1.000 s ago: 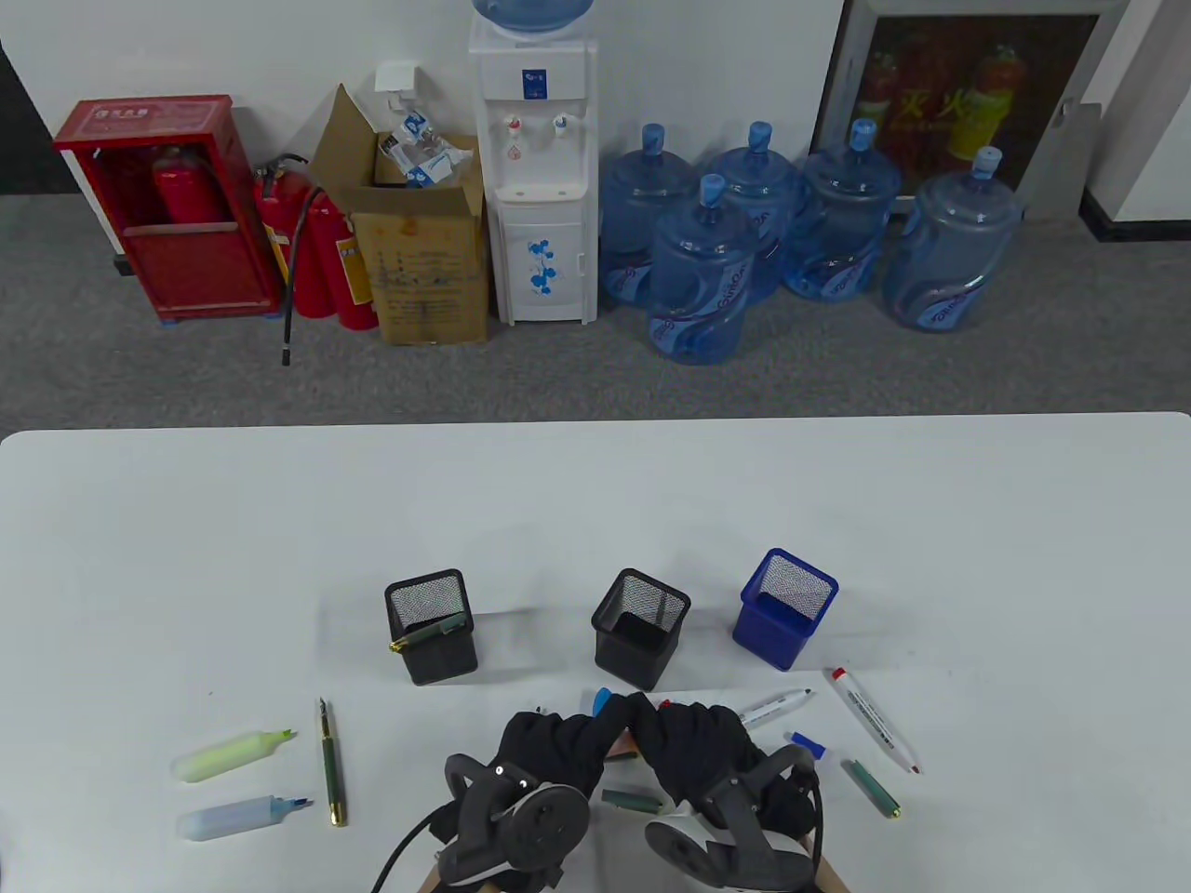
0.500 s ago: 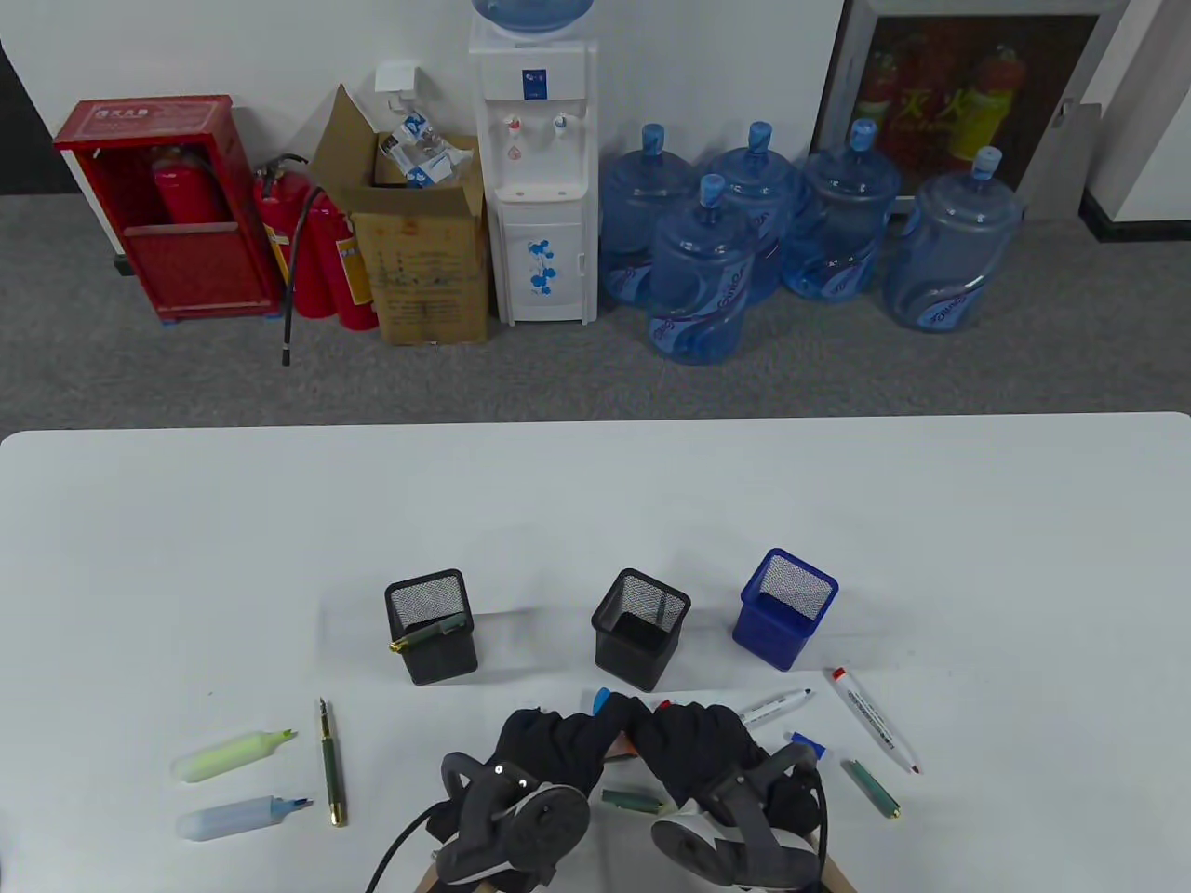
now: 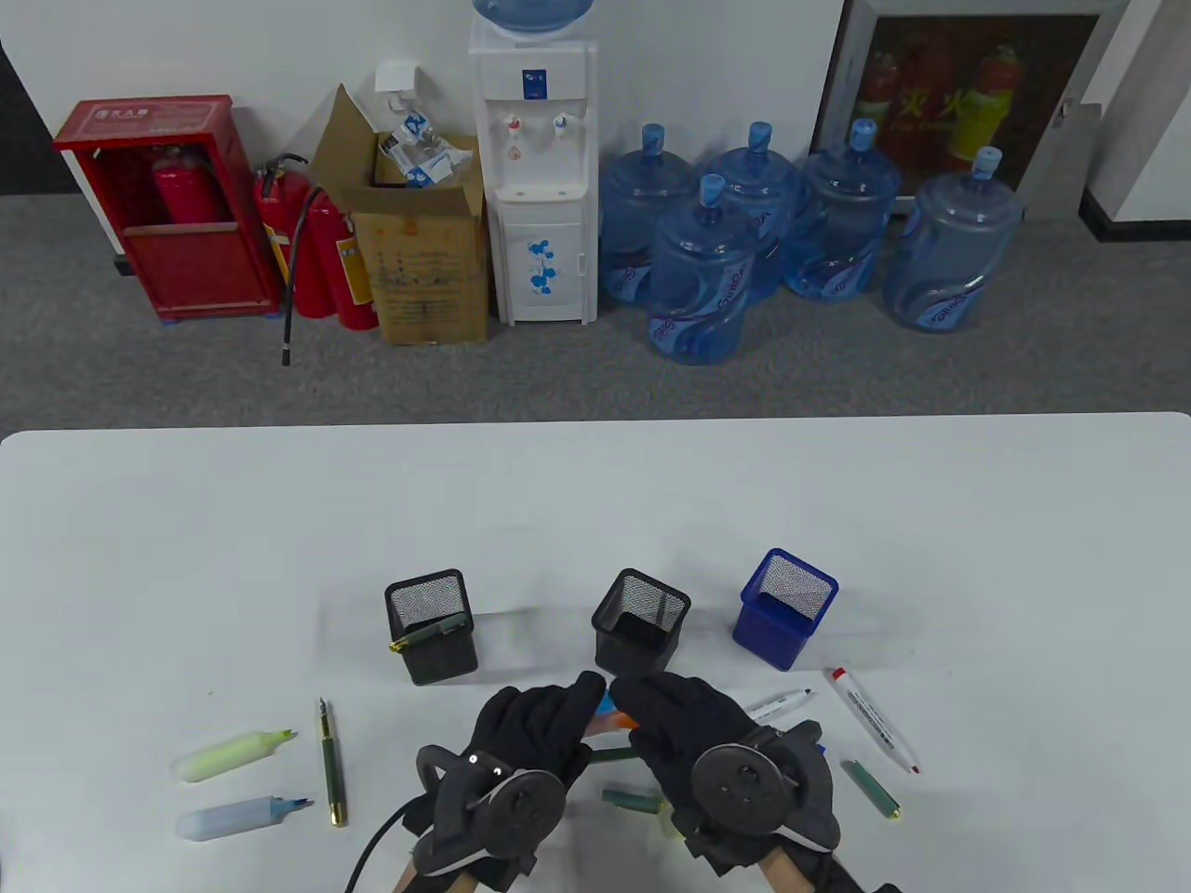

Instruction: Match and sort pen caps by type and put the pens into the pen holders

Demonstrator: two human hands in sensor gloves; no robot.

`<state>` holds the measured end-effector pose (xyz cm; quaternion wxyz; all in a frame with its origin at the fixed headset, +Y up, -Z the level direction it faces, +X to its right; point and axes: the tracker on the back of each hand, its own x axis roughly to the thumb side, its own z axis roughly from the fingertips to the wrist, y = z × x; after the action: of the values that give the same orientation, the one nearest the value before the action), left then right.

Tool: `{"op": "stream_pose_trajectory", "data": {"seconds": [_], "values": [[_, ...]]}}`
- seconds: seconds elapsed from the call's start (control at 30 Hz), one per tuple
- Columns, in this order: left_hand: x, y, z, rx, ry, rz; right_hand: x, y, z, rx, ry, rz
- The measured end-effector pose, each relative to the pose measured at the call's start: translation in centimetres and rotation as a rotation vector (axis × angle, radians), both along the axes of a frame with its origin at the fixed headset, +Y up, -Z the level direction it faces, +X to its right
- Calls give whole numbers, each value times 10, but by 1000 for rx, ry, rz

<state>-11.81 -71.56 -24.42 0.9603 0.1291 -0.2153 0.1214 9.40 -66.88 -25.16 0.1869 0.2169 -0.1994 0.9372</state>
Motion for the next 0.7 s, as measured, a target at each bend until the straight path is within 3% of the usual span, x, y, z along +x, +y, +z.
{"op": "stream_pose_trajectory", "data": {"seconds": [0.13,0.27,0.43,0.7], "values": [[-18,-1,-6,8,73,-19,6,32,-12,79,-104,95],[-24,-4,-8,9,117,-59,1,44,-32,135,-246,315],[-20,-8,-10,-13,132,-129,-21,20,-50,113,-279,521],[-17,-14,-12,-44,129,-180,-42,-17,-61,91,-256,681]]}}
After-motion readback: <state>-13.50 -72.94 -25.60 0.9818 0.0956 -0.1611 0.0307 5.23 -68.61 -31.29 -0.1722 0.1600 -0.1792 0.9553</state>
